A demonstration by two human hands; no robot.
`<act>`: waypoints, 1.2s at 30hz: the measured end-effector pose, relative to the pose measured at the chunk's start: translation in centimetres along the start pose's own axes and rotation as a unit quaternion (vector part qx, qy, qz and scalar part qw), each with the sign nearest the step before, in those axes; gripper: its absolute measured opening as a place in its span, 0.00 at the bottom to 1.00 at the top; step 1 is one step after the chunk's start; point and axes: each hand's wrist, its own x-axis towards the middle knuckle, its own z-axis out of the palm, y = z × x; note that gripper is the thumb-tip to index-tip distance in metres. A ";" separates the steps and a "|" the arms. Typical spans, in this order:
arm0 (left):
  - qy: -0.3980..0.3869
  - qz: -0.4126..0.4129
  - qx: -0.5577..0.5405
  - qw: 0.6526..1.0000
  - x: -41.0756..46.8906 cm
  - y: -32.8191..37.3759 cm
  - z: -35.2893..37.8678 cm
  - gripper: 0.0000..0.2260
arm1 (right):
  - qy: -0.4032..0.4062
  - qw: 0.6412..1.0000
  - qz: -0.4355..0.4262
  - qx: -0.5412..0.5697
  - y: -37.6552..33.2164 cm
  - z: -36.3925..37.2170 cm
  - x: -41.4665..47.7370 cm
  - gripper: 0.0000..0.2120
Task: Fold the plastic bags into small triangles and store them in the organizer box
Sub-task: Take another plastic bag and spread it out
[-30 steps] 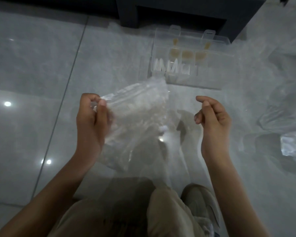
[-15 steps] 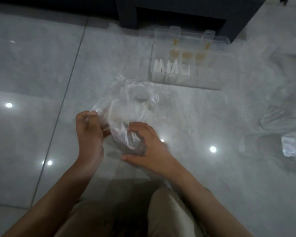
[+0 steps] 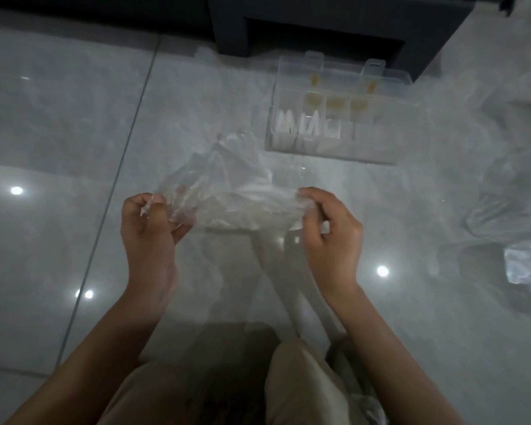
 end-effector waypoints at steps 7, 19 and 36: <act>0.003 -0.041 -0.033 0.999 0.1 -0.8 -0.9 0.07 | 0.030 0.996 -0.014 -0.084 1.7 -2.2 -0.1 0.16; 0.056 -0.112 0.007 0.992 -0.2 -1.8 -1.9 0.14 | -0.479 0.844 0.219 0.099 3.0 -5.2 0.5 0.40; -0.194 0.052 0.280 0.939 9.2 -2.0 1.8 0.14 | -0.307 0.949 0.036 0.068 1.9 5.5 3.7 0.14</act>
